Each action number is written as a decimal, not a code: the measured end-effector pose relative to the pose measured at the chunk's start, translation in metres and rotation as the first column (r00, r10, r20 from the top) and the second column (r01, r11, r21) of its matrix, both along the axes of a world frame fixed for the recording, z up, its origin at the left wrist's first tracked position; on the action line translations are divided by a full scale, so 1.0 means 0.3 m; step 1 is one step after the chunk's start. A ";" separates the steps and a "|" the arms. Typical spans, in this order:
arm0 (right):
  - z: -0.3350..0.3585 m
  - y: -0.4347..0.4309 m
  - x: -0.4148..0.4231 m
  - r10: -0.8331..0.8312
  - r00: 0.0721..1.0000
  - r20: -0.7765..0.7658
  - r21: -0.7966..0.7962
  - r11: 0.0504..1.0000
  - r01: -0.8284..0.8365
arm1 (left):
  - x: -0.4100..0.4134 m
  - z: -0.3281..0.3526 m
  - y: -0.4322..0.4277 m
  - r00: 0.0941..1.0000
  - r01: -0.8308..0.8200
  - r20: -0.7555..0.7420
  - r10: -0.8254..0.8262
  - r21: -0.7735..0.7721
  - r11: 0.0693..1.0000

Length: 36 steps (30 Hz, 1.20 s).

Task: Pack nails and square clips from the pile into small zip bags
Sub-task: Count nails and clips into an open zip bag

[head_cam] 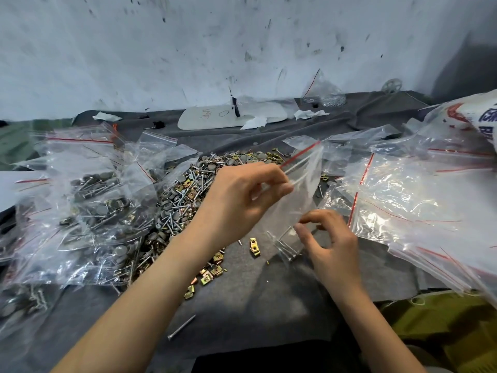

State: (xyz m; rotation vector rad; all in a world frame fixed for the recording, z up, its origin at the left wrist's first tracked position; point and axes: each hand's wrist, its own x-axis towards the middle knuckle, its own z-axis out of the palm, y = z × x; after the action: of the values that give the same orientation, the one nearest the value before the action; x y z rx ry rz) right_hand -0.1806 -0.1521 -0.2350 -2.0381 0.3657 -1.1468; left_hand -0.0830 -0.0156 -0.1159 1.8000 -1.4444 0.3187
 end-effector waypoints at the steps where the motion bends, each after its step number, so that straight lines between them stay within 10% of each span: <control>1: 0.001 0.005 -0.002 0.006 1.000 0.010 0.006 1.000 -0.006 | 0.001 -0.003 0.000 1.000 -0.002 -0.019 0.002 0.010 1.000; 11: -0.009 -0.003 -0.016 -0.091 0.967 0.240 -0.058 0.992 0.108 | -0.044 0.011 0.012 0.986 0.127 -0.143 -0.089 0.281 0.951; 36: 0.067 -0.056 -0.018 -0.218 0.938 0.271 -0.086 0.965 0.250 | 0.018 -0.032 0.088 0.921 -0.105 -0.376 0.105 0.020 0.994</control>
State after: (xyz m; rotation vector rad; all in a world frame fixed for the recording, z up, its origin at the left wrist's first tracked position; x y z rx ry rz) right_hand -0.1859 -0.1689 -0.2150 -1.9493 0.4257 -1.5969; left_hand -0.0776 0.0109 -0.1254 1.8221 -1.0797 0.0207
